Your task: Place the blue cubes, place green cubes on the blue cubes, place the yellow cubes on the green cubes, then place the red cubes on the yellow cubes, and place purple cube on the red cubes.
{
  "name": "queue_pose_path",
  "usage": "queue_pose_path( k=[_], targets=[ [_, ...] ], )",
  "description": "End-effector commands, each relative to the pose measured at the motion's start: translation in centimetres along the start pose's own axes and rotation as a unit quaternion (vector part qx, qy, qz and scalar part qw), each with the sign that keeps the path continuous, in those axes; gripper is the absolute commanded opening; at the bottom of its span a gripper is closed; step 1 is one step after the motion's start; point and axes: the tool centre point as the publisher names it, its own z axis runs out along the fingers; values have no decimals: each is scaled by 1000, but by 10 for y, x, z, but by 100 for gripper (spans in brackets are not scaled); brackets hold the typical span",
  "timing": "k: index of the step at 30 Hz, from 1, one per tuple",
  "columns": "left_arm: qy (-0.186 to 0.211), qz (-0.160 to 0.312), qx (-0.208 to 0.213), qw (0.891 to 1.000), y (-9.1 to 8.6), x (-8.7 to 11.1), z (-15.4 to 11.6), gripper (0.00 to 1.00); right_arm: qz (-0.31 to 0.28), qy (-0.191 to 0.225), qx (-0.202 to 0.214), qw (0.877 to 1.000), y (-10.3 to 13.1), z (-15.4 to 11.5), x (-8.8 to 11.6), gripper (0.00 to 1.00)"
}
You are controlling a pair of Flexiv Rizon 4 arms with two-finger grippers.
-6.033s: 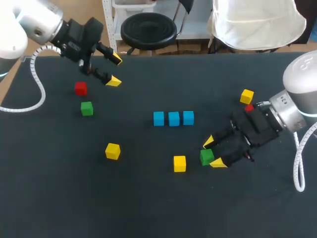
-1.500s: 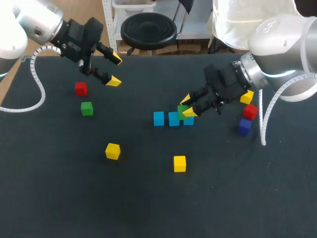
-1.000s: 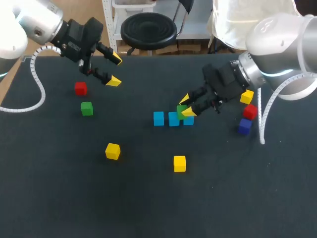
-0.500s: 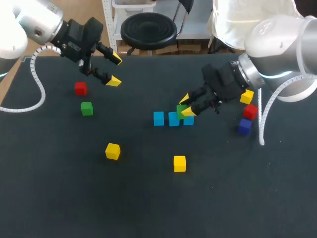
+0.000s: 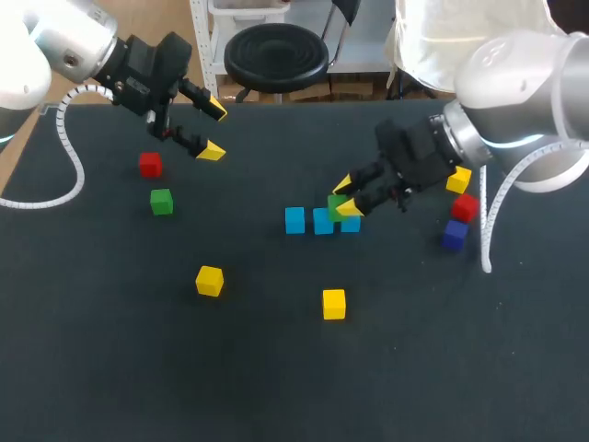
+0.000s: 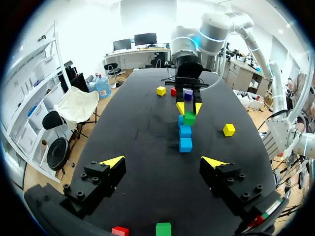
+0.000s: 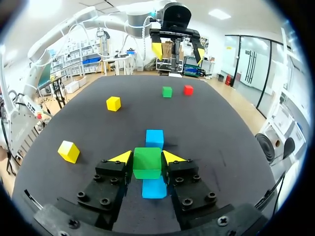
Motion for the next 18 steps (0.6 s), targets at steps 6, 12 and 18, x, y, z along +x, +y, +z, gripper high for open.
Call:
queue_pose_path(
  k=[6,12,18],
  targets=[
    [0,1,0,1000,0,0,0,100,1,1,2,1000,0,0,2,0],
    [0,1,0,1000,0,0,0,100,-2,5,5,1000,-2,-4,-1,0],
    [0,1,0,1000,0,0,0,100,-5,8,3,1000,-7,-3,-2,0]
  ],
)
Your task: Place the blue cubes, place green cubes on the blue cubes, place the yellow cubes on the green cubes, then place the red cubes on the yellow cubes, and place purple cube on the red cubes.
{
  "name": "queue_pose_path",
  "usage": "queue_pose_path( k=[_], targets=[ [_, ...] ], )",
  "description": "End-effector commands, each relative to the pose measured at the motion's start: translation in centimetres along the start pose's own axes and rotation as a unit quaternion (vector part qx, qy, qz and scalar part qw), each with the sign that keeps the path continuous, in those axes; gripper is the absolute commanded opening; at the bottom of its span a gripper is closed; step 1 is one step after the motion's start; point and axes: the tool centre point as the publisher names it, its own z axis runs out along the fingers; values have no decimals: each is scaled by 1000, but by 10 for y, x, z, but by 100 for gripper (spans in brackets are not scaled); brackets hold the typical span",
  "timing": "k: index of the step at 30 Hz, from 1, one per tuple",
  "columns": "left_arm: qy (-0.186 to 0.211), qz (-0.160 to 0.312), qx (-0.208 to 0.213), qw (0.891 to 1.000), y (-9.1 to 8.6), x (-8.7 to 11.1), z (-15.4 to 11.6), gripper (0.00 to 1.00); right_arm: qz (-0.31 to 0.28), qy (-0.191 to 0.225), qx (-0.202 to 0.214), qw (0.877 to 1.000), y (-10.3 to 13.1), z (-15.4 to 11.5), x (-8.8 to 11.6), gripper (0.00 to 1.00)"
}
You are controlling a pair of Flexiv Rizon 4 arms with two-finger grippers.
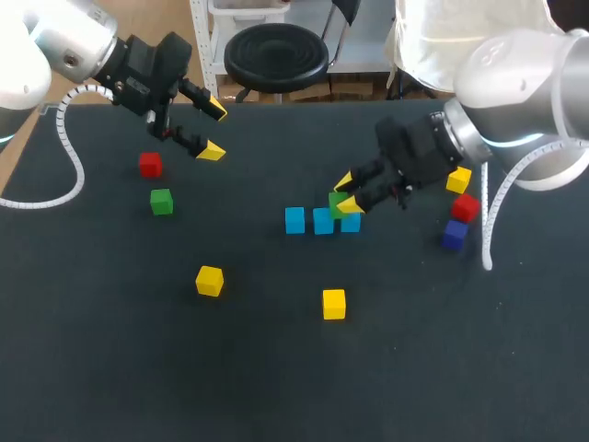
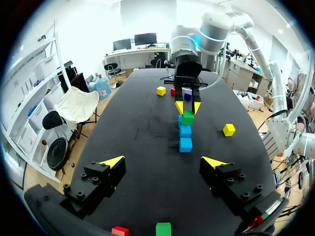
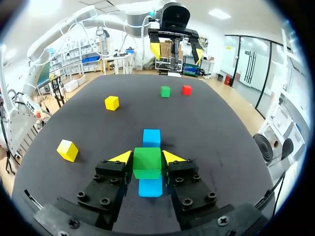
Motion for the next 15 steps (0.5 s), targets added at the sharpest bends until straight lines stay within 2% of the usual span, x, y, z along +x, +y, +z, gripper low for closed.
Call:
queue_pose_path(
  k=[1,15],
  targets=[
    [0,1,0,1000,0,0,0,100,0,1,-2,1000,-3,1,-1,0],
    [0,1,0,1000,0,0,0,100,-5,3,-7,1000,-6,3,3,0]
  ],
)
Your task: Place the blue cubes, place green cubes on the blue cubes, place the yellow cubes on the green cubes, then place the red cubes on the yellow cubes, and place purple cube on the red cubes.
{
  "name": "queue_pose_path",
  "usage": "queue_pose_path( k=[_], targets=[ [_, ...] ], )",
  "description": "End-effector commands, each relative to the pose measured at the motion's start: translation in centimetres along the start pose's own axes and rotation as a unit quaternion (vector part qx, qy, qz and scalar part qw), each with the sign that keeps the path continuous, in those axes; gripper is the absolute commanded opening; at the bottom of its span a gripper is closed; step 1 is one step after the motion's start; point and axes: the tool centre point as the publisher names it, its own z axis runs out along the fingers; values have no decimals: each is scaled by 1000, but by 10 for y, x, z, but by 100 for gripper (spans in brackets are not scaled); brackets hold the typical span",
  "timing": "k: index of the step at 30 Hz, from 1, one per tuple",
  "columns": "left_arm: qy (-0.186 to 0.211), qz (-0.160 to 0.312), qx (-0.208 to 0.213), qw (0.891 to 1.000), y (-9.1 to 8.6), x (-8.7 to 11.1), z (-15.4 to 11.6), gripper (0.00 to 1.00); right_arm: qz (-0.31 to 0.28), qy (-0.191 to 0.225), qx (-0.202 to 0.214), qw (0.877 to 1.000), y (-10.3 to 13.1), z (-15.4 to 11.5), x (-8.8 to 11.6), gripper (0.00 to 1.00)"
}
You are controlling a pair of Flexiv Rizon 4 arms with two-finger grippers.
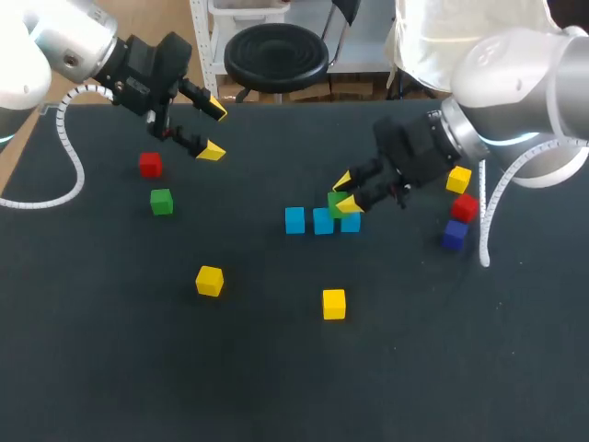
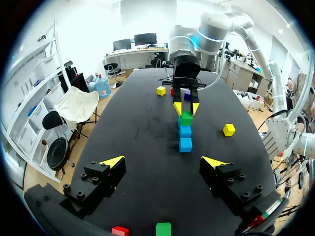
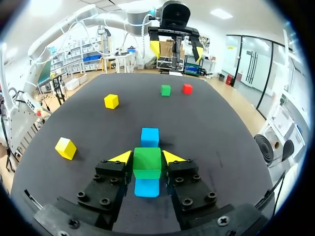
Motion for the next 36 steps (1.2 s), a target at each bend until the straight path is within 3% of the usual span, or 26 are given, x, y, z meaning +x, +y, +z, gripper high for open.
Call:
queue_pose_path(
  k=[1,31,32,34,35,36],
  targets=[
    [0,1,0,1000,0,0,0,100,0,0,-1,1000,-2,0,0,0],
    [0,1,0,1000,0,0,0,100,-1,-2,6,1000,7,1,-2,0],
    [0,1,0,1000,0,0,0,100,-1,-1,4,1000,7,1,-3,7],
    [0,1,0,1000,0,0,0,100,0,-2,2,1000,6,1,-3,38],
    [0,1,0,1000,0,0,0,100,0,-2,1,1000,5,1,-3,74],
    [0,1,0,1000,0,0,0,100,-1,-2,1,1000,5,1,-2,73]
  ],
)
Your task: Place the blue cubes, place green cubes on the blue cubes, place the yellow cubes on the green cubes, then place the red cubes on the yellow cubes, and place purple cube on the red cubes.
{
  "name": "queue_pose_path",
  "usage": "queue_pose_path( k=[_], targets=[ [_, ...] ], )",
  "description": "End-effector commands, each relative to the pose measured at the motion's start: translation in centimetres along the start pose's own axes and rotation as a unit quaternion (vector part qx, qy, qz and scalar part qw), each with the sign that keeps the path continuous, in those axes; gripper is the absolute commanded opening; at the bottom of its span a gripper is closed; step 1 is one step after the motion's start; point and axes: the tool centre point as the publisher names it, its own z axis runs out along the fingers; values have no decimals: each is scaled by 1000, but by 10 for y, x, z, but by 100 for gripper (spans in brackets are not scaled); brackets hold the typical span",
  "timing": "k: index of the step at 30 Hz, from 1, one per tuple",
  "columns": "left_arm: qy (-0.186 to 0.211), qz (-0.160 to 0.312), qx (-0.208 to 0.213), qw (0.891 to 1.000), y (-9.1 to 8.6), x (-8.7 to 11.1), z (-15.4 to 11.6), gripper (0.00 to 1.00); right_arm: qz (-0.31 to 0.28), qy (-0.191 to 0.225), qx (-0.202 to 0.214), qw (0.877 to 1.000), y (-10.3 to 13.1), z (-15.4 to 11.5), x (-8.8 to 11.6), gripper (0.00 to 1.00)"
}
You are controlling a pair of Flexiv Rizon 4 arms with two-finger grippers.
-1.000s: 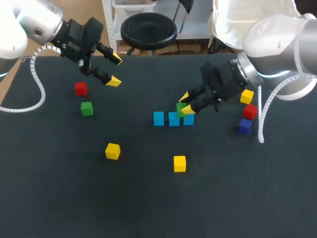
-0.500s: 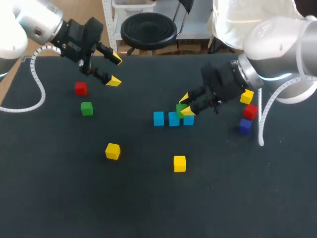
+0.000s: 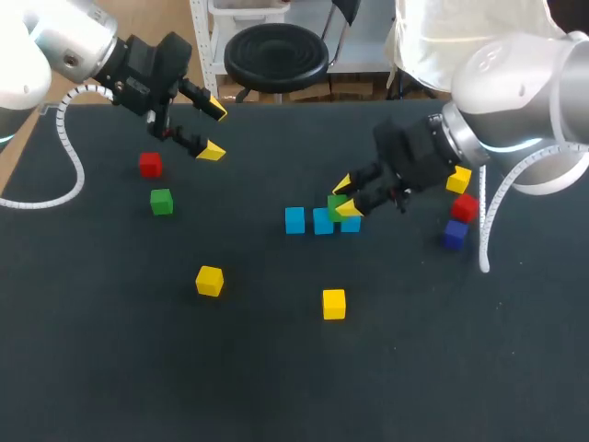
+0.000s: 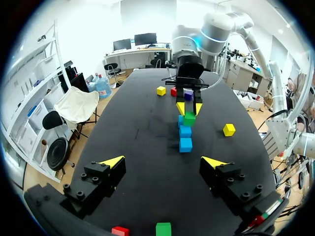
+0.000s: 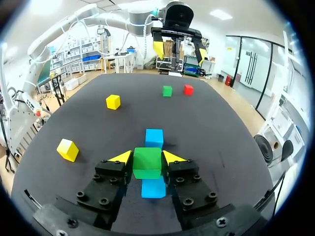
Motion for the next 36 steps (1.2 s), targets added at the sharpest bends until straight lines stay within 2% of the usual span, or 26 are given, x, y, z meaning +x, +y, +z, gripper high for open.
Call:
queue_pose_path(
  k=[1,2,3,4,14,17,19,24,28,31,32,33,34,36],
  targets=[
    [0,0,0,1000,0,0,0,100,0,0,-3,1000,-5,0,0,73],
    [0,0,0,1000,0,0,0,100,-1,0,-3,1000,-5,-1,0,78],
    [0,0,0,1000,0,0,0,100,-1,0,-2,1000,-5,-1,0,93],
    [0,0,0,1000,0,0,0,100,-1,0,-2,1000,-5,-1,0,100],
    [0,0,0,1000,0,0,0,100,1,-1,-2,1000,-3,-2,1,100],
    [0,0,0,1000,0,0,0,100,2,-1,-3,1000,-3,-1,4,79],
    [0,0,0,1000,0,0,0,100,3,-1,-4,1000,-4,-2,6,75],
    [0,0,0,1000,0,0,0,100,3,0,-3,1000,-8,-3,9,74],
    [0,0,0,1000,0,0,0,100,1,2,-5,1000,-10,-1,8,81],
    [0,0,0,1000,0,0,0,100,-1,2,-6,1000,-11,0,8,81],
    [0,0,0,1000,0,0,0,100,-1,2,-6,1000,-11,0,8,78],
    [0,0,0,1000,0,0,0,100,-1,2,-6,1000,-12,1,9,56],
    [0,0,0,1000,0,0,0,100,-2,2,-5,1000,-12,1,9,48],
    [0,0,0,1000,0,0,0,100,-1,4,-4,1000,-13,1,10,46]
  ],
)
